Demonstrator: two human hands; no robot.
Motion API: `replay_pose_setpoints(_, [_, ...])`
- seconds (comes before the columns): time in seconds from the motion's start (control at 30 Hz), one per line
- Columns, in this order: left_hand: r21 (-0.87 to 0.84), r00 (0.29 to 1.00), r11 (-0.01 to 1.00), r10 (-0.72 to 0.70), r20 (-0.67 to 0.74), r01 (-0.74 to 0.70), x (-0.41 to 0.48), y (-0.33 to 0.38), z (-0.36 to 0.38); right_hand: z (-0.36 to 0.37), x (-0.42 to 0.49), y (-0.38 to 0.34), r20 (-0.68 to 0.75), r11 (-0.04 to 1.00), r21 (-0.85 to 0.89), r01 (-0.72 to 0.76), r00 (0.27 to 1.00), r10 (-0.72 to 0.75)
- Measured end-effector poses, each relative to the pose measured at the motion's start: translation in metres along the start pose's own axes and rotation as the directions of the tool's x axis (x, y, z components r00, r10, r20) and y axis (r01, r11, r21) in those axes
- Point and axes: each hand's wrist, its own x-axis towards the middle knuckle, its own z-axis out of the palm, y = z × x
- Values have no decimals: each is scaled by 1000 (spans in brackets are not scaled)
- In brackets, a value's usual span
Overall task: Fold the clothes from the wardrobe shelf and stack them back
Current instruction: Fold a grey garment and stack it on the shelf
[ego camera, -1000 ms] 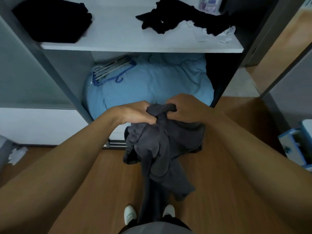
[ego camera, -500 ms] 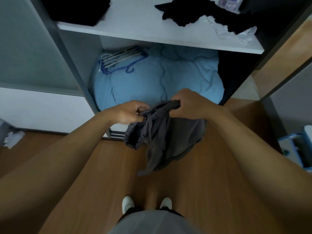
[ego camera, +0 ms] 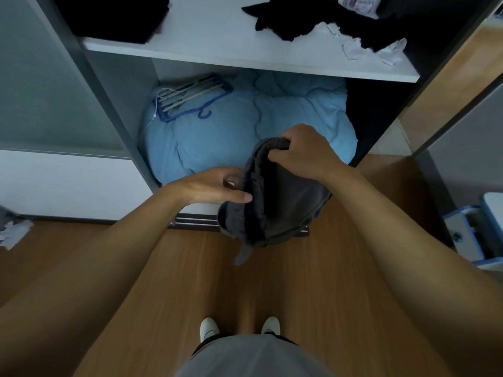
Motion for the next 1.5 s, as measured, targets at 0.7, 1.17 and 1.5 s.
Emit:
replay_pose_setpoints(0.7, [-89, 885, 989, -143, -443, 115, 32, 43, 9, 15, 13, 7, -160, 919, -391, -47, 987, -17])
replay_pose_setpoints(1.17, [-741, 777, 671, -452, -438, -28, 35, 50, -1, 29, 13, 31, 314, 941, 109, -321, 909, 274])
replay_pose_setpoints(1.5, [-923, 852, 368, -443, -281, -113, 34, 63, -13, 34, -5, 0, 149, 877, 455, -151, 985, 92])
